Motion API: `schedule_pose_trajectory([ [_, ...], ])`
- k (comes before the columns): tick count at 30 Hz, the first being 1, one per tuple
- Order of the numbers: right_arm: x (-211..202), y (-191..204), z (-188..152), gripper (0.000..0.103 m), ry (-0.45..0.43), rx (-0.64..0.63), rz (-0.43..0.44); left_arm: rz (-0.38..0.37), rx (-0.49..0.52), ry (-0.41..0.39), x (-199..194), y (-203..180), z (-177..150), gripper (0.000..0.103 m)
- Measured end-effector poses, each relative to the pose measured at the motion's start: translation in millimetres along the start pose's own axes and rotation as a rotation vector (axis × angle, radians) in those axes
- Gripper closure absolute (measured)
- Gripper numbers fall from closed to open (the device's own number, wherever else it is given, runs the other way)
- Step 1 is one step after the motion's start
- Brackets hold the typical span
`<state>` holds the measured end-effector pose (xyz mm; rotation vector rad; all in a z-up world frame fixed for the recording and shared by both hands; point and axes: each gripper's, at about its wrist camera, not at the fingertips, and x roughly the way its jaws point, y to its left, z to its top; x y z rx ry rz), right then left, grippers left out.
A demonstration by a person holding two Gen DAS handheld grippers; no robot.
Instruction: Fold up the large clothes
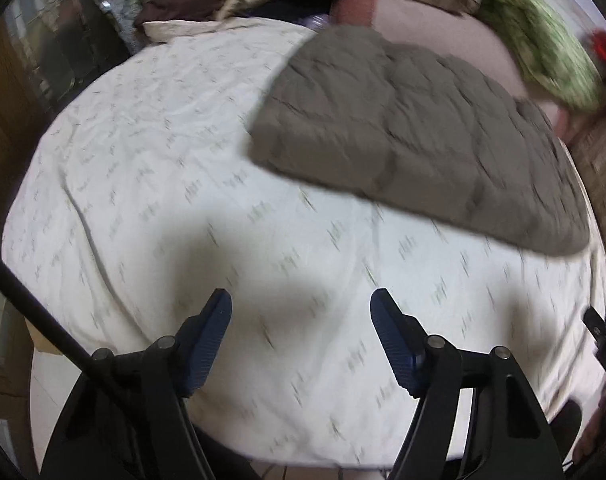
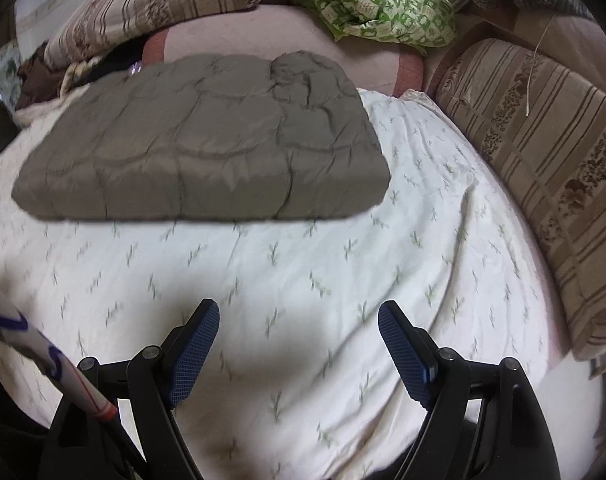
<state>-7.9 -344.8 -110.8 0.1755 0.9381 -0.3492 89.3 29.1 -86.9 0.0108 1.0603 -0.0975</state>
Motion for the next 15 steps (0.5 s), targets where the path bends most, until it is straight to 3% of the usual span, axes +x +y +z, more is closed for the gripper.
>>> schedule_pose_trajectory([
  [3,16.3,-26.2,21.9,0.018,-0.021,0.081,0.048,-0.006,-0.021,-0.043,9.2,12.7,30.3,0.031],
  [5,34.8,-42.3,32.6,0.018,-0.011,0.144,0.115,-0.049,-0.011,-0.056,22.2,16.5,49.8,0.031],
  [11,100.5,-83.1,53.3,0.017,0.041,0.431,0.399,-0.201,-0.01,-0.015,82.4,20.2,106.7,0.031],
  [15,127.4,-86.9,66.9,0.015,0.06,0.516,0.47,-0.253,-0.032,0.022,114.3,21.4,128.9,0.027],
])
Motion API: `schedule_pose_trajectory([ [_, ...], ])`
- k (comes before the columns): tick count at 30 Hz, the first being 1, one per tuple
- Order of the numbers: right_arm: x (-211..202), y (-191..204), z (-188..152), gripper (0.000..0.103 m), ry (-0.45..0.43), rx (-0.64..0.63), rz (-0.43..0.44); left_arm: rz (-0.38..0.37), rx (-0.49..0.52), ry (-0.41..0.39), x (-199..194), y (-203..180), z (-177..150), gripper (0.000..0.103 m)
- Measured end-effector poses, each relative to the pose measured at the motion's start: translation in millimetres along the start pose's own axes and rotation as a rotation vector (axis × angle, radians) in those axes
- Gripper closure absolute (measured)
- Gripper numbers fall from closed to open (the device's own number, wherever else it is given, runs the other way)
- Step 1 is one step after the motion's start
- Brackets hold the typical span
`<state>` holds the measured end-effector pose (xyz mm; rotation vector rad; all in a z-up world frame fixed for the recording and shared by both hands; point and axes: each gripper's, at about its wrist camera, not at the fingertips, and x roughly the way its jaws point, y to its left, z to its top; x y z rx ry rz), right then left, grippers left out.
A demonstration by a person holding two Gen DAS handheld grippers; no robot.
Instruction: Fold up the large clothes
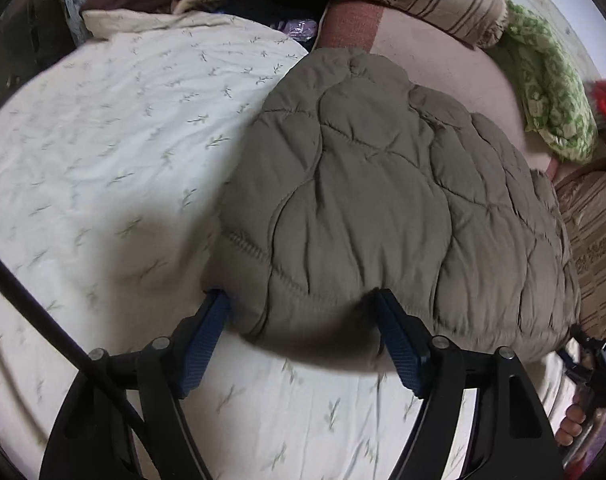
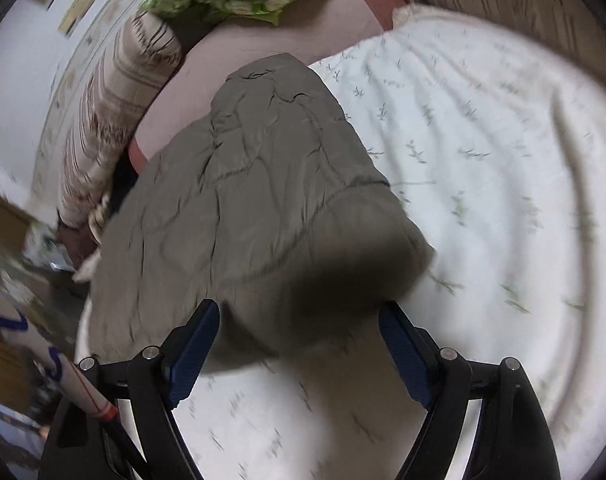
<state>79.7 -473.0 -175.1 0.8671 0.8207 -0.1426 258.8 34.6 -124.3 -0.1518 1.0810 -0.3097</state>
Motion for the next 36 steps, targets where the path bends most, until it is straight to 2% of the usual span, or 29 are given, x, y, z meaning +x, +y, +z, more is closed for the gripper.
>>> schedule_pose_trajectory([
  [1,6.0,-2.5,4.3,0.015,0.004,0.027,0.01,-0.007,-0.011,0.009,3.4,-0.9,1.9,0.027],
  [2,8.7,-4.0,7.2,0.023,0.006,0.046,0.017,-0.003,-0.012,0.019,5.2,-2.9,2.9,0.027],
  [3,11.5,-5.6,10.7,0.04,0.014,0.068,0.018,0.008,-0.006,0.025,5.9,-7.9,4.8,0.029],
  [4,11.5,-5.9,14.3,0.047,0.023,0.074,0.033,0.02,0.007,0.022,3.7,-12.4,5.0,0.035],
  [5,7.0,-5.4,17.0,0.061,0.022,0.075,0.052,0.042,0.033,0.022,-1.4,-19.5,4.1,0.039],
  [6,1.3,-6.0,18.8,0.07,0.021,0.071,0.067,0.054,0.05,0.014,-7.0,-22.7,0.8,0.044],
  [8,-13.9,-2.1,15.5,0.076,0.009,0.049,0.097,0.078,0.083,-0.003,-21.3,-30.3,-8.9,0.051],
  [10,-31.0,-3.1,7.3,0.077,-0.012,0.023,0.1,0.066,0.086,-0.006,-33.8,-29.5,-23.4,0.052],
  [13,-32.0,-15.0,-2.1,0.073,0.001,0.016,0.063,0.071,0.067,0.029,-29.5,-20.0,-39.5,0.052],
  [15,-24.4,-24.3,-3.1,0.055,0.009,0.03,0.038,0.096,0.083,0.018,-26.0,-20.5,-41.4,0.05],
  [17,-32.4,-27.2,-4.9,0.045,-0.029,0.053,0.018,0.115,0.087,-0.004,-34.2,-24.4,-42.1,0.051],
  [20,-60.4,-16.8,-11.8,0.04,-0.106,0.004,-0.059,0.181,0.136,-0.103,-63.7,-36.7,-48.6,0.05],
  [23,-84.1,-4.7,-27.2,0.037,-0.133,-0.065,-0.126,0.238,0.166,-0.209,-100.7,-49.2,-66.5,0.046],
  [26,-96.9,15.7,-50.0,0.037,-0.12,-0.142,-0.168,0.285,0.186,-0.314,-131.8,-62.0,-85.2,0.035],
  [28,-100.2,31.0,-68.0,0.036,-0.106,-0.2,-0.181,0.306,0.187,-0.385,-154.5,-73.8,-101.3,0.021],
  [29,-100.9,44.8,-81.4,0.034,-0.091,-0.246,-0.192,0.31,0.182,-0.417,-167.0,-79.9,-111.1,0.017],
  [33,-98.1,81.3,-124.6,0.031,-0.042,-0.388,-0.241,0.301,0.182,-0.477,-194.0,-97.5,-138.0,0.014],
  [36,-94.2,100.6,-154.2,0.031,-0.012,-0.467,-0.26,0.289,0.181,-0.462,-199.6,-107.7,-154.2,0.014],
])
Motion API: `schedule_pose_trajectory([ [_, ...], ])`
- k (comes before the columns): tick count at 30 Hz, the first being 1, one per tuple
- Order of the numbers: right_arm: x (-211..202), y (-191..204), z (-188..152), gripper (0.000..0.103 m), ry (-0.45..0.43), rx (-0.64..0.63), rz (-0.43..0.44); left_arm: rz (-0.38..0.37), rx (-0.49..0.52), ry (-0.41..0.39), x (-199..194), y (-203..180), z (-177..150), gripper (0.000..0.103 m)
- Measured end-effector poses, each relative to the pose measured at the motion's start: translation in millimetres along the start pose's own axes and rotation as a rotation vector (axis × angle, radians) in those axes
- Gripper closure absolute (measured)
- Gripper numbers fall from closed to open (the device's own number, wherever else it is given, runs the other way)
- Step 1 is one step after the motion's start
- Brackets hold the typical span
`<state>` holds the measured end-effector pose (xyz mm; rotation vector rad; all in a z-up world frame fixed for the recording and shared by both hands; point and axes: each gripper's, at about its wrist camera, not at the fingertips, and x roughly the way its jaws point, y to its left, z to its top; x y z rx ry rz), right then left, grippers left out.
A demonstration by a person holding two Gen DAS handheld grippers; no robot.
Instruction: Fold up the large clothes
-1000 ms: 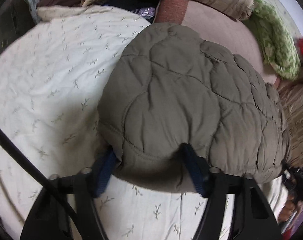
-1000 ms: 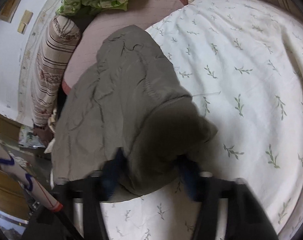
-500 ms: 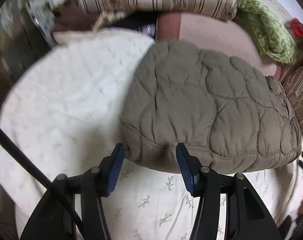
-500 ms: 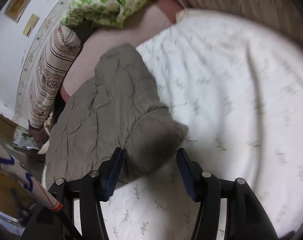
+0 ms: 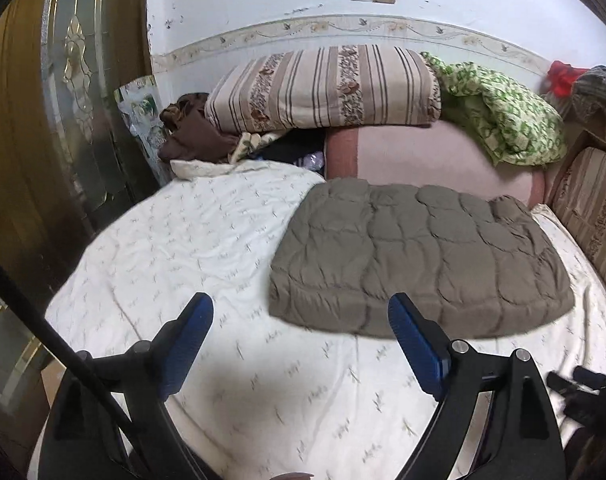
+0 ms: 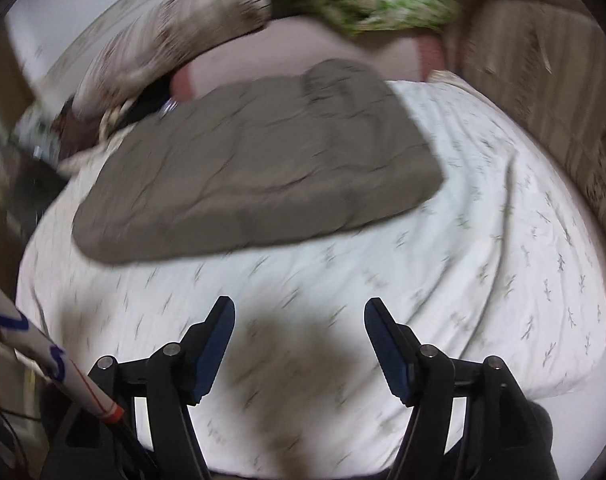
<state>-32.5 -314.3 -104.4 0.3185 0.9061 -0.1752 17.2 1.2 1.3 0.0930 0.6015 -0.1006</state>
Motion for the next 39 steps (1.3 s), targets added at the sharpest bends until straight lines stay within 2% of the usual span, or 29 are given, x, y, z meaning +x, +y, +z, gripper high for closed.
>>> schedule_pose_trajectory([
  [5,-10.1,25.9,-17.1,0.029,-0.017,-0.082,-0.084,-0.064,-0.029,0.101,-7.1,-6.7,-23.2,0.014],
  [11,-17.7,29.6,-27.3,0.026,-0.038,-0.096,-0.166,-0.051,0.026,0.168,-7.3,-21.9,-50.6,0.014],
  [15,-16.5,34.1,-31.6,0.026,-0.029,-0.105,-0.17,-0.061,0.036,0.202,-4.2,-27.5,-58.3,0.014],
  [23,-13.4,43.6,-34.6,0.025,-0.03,-0.134,-0.176,-0.071,0.053,0.216,-2.4,-32.9,-62.1,0.014],
  [39,8.3,43.1,-33.1,0.023,0.021,-0.128,-0.184,-0.075,0.061,0.312,28.3,-36.2,-71.4,0.014],
])
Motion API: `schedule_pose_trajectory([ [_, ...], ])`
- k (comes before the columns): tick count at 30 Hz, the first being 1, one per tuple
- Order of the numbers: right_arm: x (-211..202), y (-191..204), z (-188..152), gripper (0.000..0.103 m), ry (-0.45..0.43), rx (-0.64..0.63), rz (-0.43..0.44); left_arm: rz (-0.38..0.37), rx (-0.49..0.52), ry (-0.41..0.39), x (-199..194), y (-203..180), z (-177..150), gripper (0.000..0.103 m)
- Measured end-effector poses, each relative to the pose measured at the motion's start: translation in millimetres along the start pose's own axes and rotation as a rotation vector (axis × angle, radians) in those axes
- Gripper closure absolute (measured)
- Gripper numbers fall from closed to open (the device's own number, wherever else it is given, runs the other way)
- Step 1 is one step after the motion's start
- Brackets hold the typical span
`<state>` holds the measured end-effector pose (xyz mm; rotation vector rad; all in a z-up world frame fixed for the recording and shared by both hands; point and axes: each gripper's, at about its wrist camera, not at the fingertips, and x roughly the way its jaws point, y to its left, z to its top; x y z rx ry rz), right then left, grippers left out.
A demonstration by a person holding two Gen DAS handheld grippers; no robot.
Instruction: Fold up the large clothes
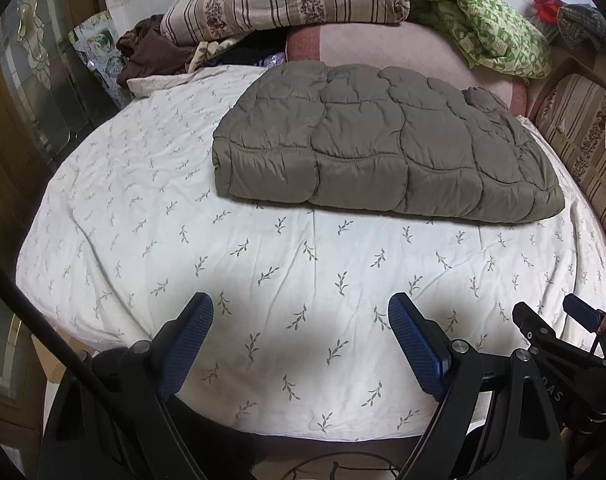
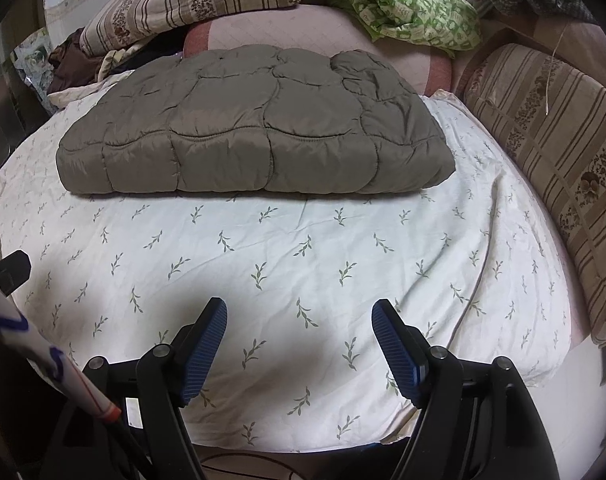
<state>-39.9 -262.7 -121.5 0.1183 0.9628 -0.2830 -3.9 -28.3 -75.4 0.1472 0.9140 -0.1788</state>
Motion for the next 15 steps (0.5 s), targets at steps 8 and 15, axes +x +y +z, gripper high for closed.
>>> schedule_pose_trajectory([
  [8,12.2,8.8,12.5,0.023,0.02,-0.042,0.004,0.008,-0.012,0.034,15.3,4.7,5.1,0.014],
  [15,21.9,19.8,15.9,0.023,0.038,-0.074,0.017,0.012,-0.018,0.042,23.4,9.9,6.6,0.014],
])
